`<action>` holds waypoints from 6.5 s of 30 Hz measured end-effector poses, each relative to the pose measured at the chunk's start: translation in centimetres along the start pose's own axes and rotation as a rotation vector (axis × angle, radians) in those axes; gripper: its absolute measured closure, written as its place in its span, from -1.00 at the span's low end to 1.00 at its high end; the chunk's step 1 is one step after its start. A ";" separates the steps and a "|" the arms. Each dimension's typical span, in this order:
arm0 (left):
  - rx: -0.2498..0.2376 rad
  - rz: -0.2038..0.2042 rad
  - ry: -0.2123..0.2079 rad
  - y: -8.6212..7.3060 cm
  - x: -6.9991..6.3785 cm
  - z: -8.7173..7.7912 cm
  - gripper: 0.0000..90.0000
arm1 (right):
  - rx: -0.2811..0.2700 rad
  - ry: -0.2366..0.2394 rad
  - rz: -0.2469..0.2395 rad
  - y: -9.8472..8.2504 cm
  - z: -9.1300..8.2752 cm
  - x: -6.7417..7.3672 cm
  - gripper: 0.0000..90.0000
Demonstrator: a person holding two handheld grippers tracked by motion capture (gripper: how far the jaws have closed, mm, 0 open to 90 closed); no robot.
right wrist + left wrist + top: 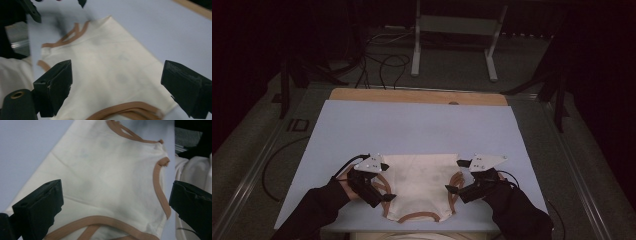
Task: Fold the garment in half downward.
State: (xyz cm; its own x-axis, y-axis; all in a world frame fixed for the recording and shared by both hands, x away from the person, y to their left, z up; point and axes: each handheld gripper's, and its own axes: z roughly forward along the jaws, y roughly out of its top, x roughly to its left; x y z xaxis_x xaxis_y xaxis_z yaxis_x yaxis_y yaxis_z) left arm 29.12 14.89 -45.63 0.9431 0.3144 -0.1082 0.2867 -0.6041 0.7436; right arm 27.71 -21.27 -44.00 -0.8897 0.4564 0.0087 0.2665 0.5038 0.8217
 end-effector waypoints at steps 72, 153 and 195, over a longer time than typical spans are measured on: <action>0.125 -0.179 0.141 -3.6 10.5 3.1 0.50 | 0.227 -0.012 0.203 -4.0 7.5 -10.5 0.04; 0.014 -0.158 0.261 1.3 16.7 4.1 0.91 | 0.192 -0.173 0.258 -1.0 7.0 -16.7 0.92; 0.051 -0.222 0.363 2.5 19.4 6.1 0.23 | 0.201 -0.228 0.310 -0.3 9.2 -19.7 0.39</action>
State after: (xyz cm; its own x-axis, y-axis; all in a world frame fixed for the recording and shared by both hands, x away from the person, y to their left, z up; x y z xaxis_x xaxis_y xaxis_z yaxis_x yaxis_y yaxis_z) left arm 49.12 15.07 -49.90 0.7400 0.6724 -0.0160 0.4922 -0.5253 0.6942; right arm 48.61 -23.70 -49.61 -0.6579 0.7473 0.0929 0.5948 0.4401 0.6727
